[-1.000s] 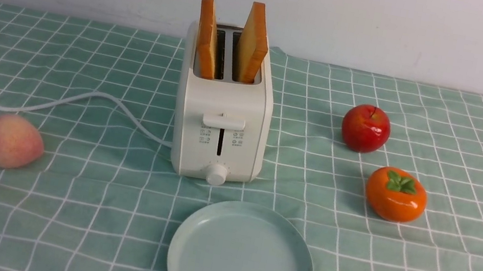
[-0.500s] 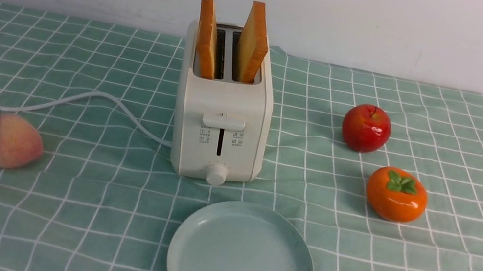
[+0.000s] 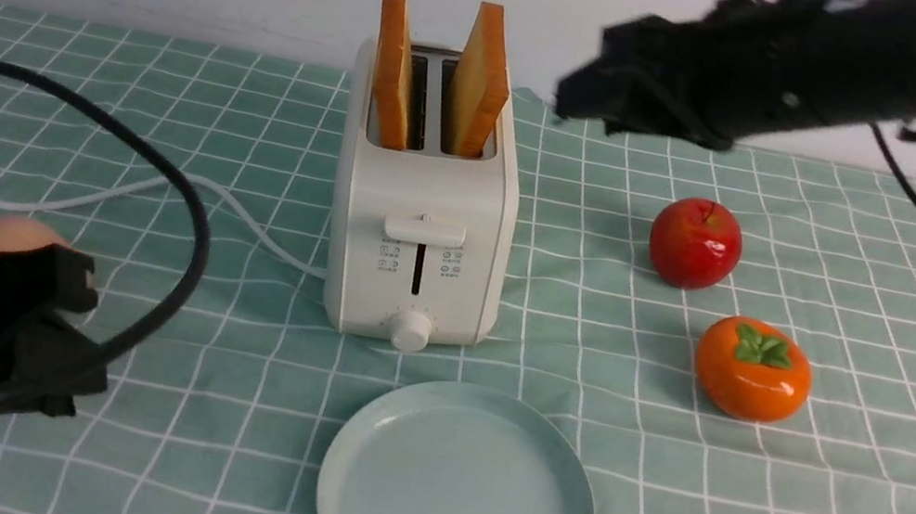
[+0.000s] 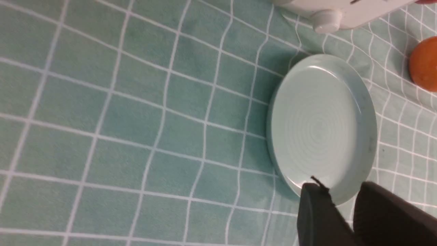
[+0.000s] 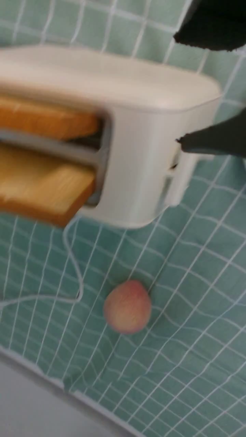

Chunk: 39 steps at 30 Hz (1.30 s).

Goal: Take toasted bread from bread machine on blue coffee table place on plate.
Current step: 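Grasp the toast slice in the toaster and pull it up out of the slot with the right gripper, then place the held slice of bread on top of the slice on the plate with the right gripper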

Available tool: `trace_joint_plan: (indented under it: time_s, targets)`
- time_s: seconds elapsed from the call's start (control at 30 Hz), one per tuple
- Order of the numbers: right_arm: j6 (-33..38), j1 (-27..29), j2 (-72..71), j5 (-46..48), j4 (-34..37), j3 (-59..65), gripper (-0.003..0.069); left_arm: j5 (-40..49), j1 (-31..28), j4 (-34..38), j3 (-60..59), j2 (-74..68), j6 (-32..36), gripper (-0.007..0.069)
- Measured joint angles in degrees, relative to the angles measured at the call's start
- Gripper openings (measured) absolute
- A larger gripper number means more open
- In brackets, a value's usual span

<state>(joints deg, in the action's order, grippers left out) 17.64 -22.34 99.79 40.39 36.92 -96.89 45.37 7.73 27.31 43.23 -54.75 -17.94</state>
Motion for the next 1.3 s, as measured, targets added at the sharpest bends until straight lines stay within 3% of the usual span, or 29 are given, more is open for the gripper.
trace_joint_plan:
  time_s: [0.03, 0.17, 0.4, 0.47, 0.6, 0.63, 0.67, 0.83, 1.07, 1.3]
  targets:
    - [0.23, -1.62, 3.69, -1.54, -1.16, -4.98, 0.0452, 0.84, 0.0, 1.43, 0.0, -0.69, 0.0, 0.0165]
    - [0.49, -2.64, 10.07, -5.35, -2.79, -11.63, 0.0512, 1.31, 0.0, 2.33, 0.0, -0.95, 0.0, 0.0172]
    - [0.7, -2.58, 17.88, -12.06, -3.28, -13.28, 0.0487, 1.43, 0.0, 2.51, 0.0, -0.95, 0.04, 0.0179]
    - [0.7, -2.58, 19.55, -12.56, -3.28, -13.28, 0.0451, 1.43, 0.0, 2.51, 0.0, -0.95, 0.04, 0.018]
    - [0.7, -2.58, 20.56, -12.24, -3.28, -13.28, 0.0217, 1.43, 0.0, 2.51, 0.0, -0.95, 0.04, 0.0183]
    - [0.7, -2.58, 20.36, -12.17, -3.28, -13.28, 0.0204, 1.43, 0.0, 2.51, 0.0, -0.95, 0.04, 0.0183]
    - [0.7, -2.58, 19.36, -11.47, -3.28, -13.28, 0.0108, 1.43, 0.0, 2.51, 0.0, -0.95, 0.12, 0.0186]
    - [0.7, -2.02, 12.96, -10.57, -3.23, -13.23, 0.0096, 1.43, 0.0, 2.51, 0.0, -0.95, 0.55, 0.0191]
    - [0.7, 3.41, -3.88, 0.79, -8.39, -13.8, 0.0096, 1.26, 0.0, 2.51, 0.07, -0.95, 0.67, 0.0197]
    - [-3.36, 5.93, -7.91, 28.59, -12.97, -12.17, 0.0096, 0.79, 0.0, 2.51, 0.07, -0.95, 0.67, 0.02]
